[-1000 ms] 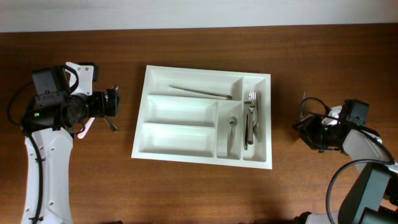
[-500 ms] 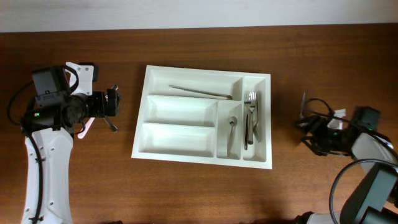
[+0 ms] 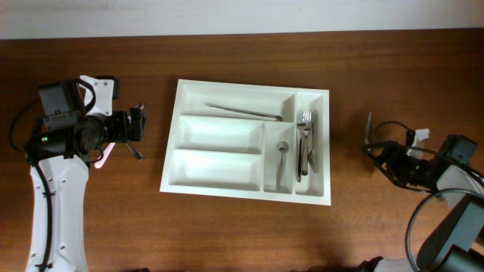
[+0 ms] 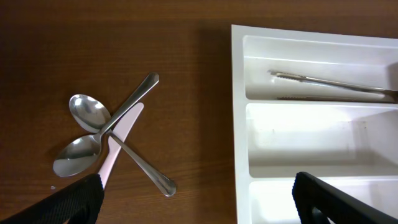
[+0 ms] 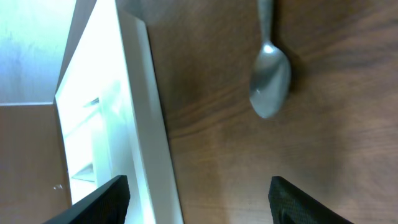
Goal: Pack container
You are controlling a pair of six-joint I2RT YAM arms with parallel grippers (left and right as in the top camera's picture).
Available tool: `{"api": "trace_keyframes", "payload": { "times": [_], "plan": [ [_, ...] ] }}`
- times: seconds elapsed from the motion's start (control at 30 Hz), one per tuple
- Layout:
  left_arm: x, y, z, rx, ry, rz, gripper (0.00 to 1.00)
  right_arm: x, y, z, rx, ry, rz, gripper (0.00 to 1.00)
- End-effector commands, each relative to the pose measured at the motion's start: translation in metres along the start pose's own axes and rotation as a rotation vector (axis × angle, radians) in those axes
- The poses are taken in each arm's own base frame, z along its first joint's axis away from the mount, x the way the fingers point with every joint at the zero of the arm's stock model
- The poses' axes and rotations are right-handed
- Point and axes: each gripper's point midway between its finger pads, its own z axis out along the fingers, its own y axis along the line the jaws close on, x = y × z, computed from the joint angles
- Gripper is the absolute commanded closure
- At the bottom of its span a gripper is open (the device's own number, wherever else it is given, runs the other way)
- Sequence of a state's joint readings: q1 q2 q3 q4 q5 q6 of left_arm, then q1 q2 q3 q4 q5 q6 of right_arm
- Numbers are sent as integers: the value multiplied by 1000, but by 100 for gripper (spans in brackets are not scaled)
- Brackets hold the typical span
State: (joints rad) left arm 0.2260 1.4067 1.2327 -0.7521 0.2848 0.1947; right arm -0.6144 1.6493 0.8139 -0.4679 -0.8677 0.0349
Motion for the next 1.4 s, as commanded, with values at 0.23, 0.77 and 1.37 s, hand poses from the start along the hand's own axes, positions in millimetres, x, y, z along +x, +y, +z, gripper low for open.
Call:
{"api": "trace_keyframes", "payload": {
  "times": [0.23, 0.77, 1.37],
  "plan": [
    [-6, -1, -2, 10, -17, 19, 1, -14, -13, 21, -36, -24, 88, 32],
    [-6, -1, -2, 10, -17, 19, 1, -11, -44, 39, 26, -11, 216, 38],
    [-6, -1, -2, 10, -17, 19, 1, -3, -68, 55, 102, 6, 331, 47]
  ]
}}
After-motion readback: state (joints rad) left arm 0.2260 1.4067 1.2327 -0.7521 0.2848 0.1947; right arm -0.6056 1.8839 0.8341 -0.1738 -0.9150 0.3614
